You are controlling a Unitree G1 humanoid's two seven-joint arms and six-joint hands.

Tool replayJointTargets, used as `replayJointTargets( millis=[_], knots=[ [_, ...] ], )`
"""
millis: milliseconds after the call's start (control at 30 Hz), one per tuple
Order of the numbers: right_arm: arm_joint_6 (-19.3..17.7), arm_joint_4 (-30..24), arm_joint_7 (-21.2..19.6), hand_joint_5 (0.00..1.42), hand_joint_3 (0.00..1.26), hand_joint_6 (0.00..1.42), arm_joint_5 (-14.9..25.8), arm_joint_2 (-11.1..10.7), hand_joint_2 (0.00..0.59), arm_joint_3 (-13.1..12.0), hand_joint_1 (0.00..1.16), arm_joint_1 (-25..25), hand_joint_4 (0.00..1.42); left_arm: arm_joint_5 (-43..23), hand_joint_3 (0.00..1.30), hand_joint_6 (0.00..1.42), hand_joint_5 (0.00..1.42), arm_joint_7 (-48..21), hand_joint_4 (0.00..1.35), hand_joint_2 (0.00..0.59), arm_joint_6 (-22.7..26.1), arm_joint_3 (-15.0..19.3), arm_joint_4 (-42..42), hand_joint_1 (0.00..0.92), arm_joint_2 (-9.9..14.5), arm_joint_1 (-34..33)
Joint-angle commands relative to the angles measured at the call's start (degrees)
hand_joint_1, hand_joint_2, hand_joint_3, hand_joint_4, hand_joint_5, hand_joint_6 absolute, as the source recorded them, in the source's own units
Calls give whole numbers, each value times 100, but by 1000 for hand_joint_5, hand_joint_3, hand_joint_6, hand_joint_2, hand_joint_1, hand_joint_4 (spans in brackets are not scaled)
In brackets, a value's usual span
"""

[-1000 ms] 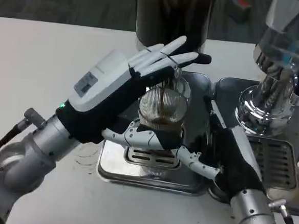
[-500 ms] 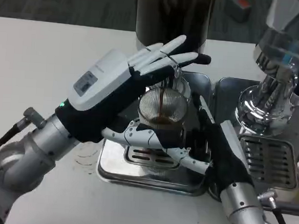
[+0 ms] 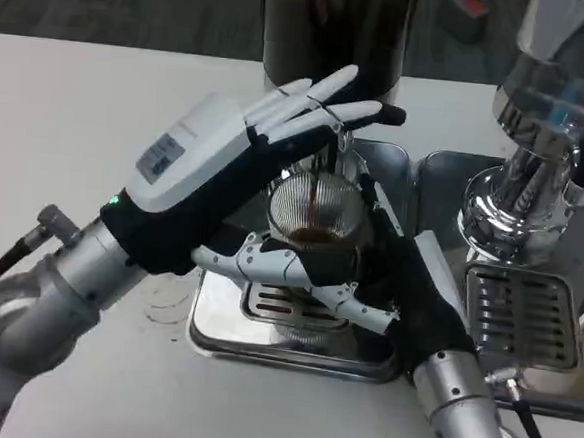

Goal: Grasp the cup under the faucet to collect the drink, then remove the cup.

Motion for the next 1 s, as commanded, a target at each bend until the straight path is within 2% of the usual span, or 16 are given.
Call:
replayJointTargets(
  millis=[33,367,567,833,1000],
  knots=[
    [-166,165,-78,0,0,46,31,46,217,-32,721,-71,0,66,219,109,227,-127,7,117,69,-45,-39,0,104,153],
    [-199,274,-70,0,0,57,27,31,224,-52,724,-121,0,25,181,104,229,-109,7,116,130,-39,-90,0,81,197],
    [-219,282,-78,0,0,61,-39,10,226,-20,728,-129,0,9,166,16,199,9,1,115,176,119,-259,0,85,288],
    [-294,325,-37,0,0,64,38,29,230,-42,727,-102,0,-633,164,12,194,-97,0,115,285,467,-342,0,119,347],
    [-325,301,-37,0,0,64,54,42,226,-30,726,-67,0,-1057,76,17,193,-175,0,119,339,744,-538,0,186,532]
  ],
)
